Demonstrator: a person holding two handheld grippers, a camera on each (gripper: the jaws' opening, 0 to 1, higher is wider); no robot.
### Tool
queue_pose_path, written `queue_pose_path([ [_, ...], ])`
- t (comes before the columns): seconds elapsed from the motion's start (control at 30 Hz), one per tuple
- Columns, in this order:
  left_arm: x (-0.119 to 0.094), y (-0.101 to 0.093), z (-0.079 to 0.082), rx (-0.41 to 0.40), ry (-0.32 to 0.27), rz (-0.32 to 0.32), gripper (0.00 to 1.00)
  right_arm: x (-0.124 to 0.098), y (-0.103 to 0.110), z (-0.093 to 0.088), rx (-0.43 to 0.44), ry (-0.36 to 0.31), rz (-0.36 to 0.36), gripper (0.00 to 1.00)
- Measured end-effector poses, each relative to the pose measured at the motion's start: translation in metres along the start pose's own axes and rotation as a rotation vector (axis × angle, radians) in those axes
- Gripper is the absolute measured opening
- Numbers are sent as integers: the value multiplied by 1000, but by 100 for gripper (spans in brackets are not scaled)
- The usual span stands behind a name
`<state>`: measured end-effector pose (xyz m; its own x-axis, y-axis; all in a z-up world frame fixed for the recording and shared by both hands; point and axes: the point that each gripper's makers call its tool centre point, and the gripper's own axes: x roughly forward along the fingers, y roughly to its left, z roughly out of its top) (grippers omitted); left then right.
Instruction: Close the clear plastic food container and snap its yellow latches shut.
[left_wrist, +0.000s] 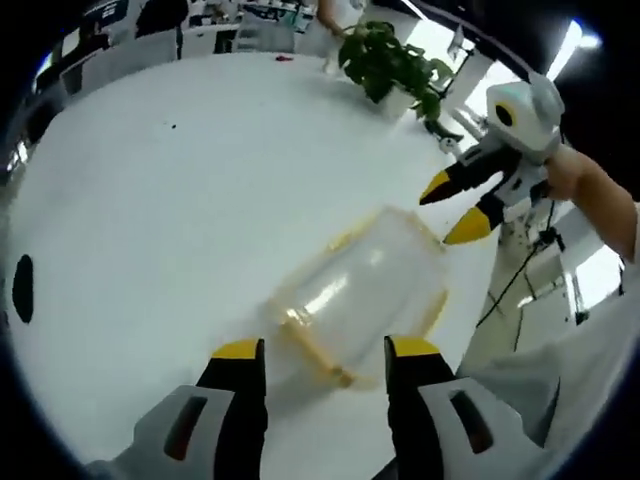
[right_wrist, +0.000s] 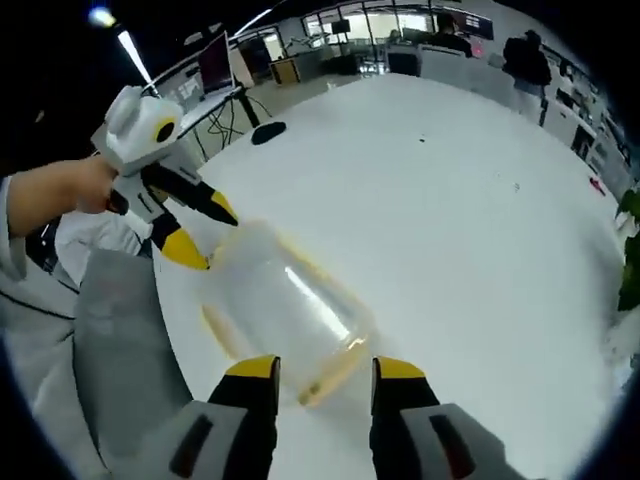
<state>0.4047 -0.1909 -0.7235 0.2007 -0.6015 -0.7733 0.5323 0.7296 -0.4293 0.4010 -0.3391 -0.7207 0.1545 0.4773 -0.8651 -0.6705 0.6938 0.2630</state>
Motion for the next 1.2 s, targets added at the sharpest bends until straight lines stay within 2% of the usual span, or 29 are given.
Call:
queue_pose_path([
  [0.03,0,0,0,-20,-3,-2,47,2,1,0,-6,-3,-1,33],
  [0.1,2,1,-4,-23,8,3,47,4,-1,-2,11,9,-29,32],
  [0.23,7,1,-9,-17,28,23,47,10,-1,-6,43,27,-42,31],
  [0.3,9,-1,-9,-24,22,18,47,12,-1,-7,36,34,-55,30],
  [0.43,14,-3,-13,-18,38,19,46,13,3,-3,71,20,-22,28],
  [0.5,15,-5,-15,-16,43,11,43,13,3,-4,84,22,-21,28],
  [0.63,17,-6,-13,-8,51,37,44,14,3,-4,87,31,-31,28],
  [0.73,17,-5,-14,-12,55,31,44,14,3,-4,87,36,-35,27],
  [0.93,19,-6,-13,-38,43,23,41,15,6,-4,56,57,-50,26],
  [1.03,22,-8,-7,-104,1,6,39,16,5,-6,50,69,-53,26],
  [1.07,20,-8,-11,-79,28,-1,39,16,5,-8,48,77,-61,26],
  [1.2,20,-8,-12,-83,0,-17,39,17,5,-6,50,76,-57,26],
])
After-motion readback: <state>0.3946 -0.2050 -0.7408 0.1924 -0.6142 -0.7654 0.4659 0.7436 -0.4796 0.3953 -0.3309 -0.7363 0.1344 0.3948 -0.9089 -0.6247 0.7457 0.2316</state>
